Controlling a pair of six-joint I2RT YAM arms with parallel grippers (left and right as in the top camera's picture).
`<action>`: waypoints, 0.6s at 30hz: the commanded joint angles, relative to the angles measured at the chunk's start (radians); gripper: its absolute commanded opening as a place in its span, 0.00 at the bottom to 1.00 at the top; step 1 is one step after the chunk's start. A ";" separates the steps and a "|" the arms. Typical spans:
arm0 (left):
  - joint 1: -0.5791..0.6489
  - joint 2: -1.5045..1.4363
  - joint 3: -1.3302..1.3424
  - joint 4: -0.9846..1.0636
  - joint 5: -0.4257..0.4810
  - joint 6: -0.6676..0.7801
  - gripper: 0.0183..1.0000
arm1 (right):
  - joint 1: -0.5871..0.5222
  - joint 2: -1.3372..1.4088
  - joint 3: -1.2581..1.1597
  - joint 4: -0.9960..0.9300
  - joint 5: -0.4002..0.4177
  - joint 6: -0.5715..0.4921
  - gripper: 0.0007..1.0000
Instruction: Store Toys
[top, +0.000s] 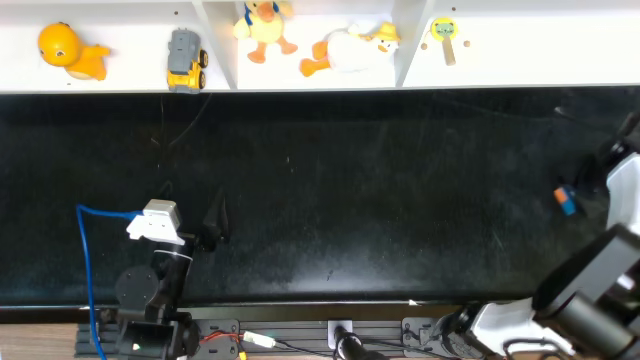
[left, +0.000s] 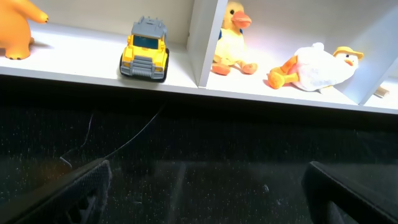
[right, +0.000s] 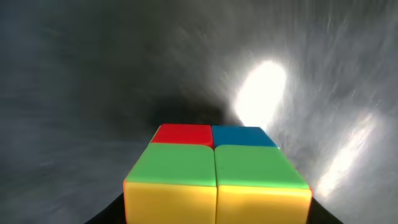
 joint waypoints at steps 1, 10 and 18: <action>-0.009 -0.012 -0.007 0.005 0.014 -0.018 1.00 | 0.069 -0.170 0.099 0.019 -0.020 -0.224 0.05; -0.009 -0.012 -0.007 0.005 0.013 -0.018 1.00 | 0.212 -0.325 0.112 0.166 -0.142 -0.719 0.04; -0.009 -0.012 -0.007 0.005 0.013 -0.018 1.00 | 0.202 -0.323 0.064 0.235 -0.293 -0.716 0.05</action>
